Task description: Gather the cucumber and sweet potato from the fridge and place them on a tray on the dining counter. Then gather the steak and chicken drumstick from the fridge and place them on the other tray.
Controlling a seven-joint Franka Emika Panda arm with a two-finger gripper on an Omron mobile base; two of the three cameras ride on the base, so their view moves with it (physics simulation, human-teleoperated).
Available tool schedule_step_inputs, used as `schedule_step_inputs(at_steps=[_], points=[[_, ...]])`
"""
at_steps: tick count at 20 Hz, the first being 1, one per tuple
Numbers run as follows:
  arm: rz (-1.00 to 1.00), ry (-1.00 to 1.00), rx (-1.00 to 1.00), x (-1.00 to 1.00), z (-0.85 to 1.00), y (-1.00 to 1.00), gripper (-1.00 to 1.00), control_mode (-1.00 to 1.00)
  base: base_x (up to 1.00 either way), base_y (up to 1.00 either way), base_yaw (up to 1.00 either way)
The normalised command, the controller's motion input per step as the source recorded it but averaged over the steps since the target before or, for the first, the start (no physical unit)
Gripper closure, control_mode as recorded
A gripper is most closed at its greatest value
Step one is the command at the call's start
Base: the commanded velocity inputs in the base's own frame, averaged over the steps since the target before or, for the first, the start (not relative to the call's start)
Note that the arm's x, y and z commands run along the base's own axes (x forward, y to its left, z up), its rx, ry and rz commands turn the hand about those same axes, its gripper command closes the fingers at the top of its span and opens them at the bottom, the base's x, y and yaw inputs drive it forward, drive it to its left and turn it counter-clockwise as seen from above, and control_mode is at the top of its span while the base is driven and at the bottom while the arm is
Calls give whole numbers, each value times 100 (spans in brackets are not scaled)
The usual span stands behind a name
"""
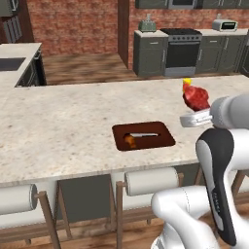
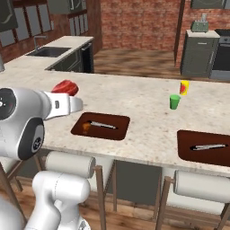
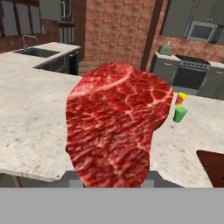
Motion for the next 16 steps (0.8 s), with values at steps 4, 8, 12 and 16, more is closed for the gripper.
schedule_step_inputs(at_steps=[4,8,12,16], points=[[8,10,0,35,-25,0,100,-100,0,0,0],[4,16,0,28,-29,0,100,-100,0,0,0],[4,11,0,20,-40,0,100,-100,0,0,0],[4,4,0,10,-41,-8,100,-100,0,0,0]])
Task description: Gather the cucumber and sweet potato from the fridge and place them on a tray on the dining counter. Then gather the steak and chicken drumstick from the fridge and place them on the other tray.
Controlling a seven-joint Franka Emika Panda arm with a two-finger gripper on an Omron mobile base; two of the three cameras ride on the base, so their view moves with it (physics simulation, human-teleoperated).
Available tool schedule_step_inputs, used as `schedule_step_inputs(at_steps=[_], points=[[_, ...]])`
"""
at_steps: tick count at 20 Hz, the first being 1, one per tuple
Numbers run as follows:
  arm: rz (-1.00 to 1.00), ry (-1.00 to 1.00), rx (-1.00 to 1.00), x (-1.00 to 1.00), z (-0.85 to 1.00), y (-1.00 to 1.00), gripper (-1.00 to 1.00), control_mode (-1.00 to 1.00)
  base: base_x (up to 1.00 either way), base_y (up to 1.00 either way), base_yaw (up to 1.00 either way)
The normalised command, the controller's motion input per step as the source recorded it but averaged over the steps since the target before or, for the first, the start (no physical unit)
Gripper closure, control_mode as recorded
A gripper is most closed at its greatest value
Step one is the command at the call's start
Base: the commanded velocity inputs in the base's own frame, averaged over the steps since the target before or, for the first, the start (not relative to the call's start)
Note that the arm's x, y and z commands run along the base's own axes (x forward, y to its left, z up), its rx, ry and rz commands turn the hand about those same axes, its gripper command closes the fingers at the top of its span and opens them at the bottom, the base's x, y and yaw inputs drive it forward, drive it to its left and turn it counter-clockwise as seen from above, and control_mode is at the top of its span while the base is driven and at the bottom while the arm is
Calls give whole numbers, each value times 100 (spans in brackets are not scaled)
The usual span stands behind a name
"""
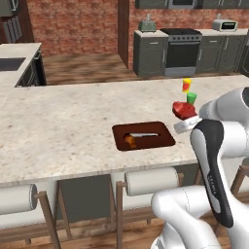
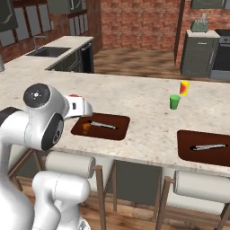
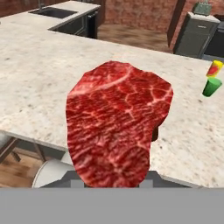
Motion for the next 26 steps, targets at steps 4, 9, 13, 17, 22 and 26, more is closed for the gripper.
schedule_step_inputs(at_steps=[4,9,13,17,22,26], points=[[2,2,0,12,-37,-11,100,-100,0,0,0],[0,9,0,34,-26,0,100,-100,0,0,0],[0,14,0,51,-15,0,100,-100,0,0,0],[0,13,0,49,-10,0,100,-100,0,0,0],[0,17,0,55,-20,0,100,-100,0,0,0],[0,18,0,59,-29,0,100,-100,0,0,0]])
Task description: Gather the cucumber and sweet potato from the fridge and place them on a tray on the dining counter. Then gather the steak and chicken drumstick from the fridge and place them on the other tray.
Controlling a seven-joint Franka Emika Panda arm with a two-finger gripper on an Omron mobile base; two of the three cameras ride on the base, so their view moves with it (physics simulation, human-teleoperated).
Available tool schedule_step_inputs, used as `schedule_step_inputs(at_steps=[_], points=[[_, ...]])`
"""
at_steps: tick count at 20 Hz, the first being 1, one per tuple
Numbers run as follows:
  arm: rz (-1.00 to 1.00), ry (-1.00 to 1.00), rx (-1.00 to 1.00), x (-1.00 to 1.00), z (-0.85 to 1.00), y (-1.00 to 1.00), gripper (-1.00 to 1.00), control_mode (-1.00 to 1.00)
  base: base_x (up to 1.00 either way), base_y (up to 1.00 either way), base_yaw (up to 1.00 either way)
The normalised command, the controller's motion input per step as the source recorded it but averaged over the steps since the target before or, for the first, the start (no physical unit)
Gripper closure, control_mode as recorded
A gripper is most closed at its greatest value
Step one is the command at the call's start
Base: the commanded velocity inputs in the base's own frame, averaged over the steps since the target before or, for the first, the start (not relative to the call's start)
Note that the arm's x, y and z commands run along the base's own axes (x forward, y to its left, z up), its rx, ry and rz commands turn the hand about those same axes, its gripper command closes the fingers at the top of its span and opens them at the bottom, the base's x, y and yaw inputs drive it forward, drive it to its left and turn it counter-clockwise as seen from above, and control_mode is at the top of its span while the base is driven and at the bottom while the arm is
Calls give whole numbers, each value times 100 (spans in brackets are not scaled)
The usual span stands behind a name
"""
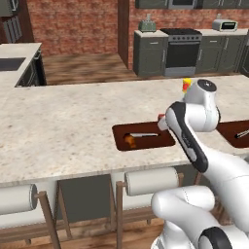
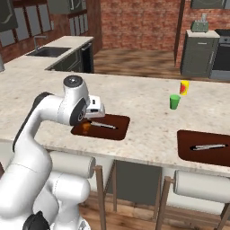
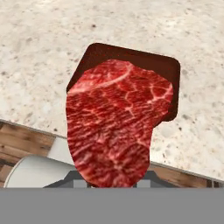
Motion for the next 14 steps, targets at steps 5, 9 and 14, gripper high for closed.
schedule_step_inputs(at_steps=[5,9,14], points=[[0,19,0,59,-45,0,100,-100,0,0,0],[0,16,0,57,-68,0,100,-100,0,0,0],[0,5,0,45,-65,0,100,-100,0,0,0]])
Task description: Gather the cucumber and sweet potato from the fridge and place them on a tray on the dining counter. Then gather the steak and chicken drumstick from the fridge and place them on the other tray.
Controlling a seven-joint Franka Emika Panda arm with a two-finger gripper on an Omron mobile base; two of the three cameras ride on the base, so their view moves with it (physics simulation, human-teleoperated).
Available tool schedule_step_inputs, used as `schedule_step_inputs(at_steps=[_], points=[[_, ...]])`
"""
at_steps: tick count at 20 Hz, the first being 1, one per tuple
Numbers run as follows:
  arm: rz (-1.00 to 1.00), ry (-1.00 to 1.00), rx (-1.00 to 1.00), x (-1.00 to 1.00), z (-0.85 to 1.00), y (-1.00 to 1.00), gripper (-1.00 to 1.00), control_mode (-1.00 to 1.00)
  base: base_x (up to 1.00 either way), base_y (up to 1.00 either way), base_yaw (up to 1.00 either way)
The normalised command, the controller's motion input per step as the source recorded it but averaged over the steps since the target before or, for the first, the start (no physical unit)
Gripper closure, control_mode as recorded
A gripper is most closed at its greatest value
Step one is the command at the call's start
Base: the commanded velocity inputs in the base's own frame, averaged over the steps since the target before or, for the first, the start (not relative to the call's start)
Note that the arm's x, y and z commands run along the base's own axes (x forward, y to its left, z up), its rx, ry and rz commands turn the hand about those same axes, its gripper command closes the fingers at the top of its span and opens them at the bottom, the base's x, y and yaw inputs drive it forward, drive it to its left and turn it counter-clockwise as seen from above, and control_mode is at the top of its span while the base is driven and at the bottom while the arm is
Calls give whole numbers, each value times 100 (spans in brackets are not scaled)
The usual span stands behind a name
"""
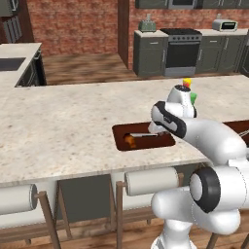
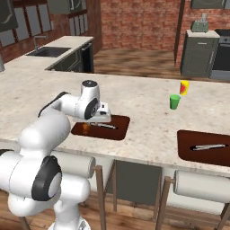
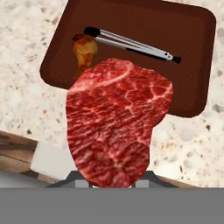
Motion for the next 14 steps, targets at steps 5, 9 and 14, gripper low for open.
schedule_step_inputs(at_steps=[5,9,14], points=[[0,0,0,25,-42,0,100,-100,0,0,0],[0,0,0,27,-38,0,100,-100,0,0,0],[0,1,0,32,-37,0,100,-100,0,0,0]])
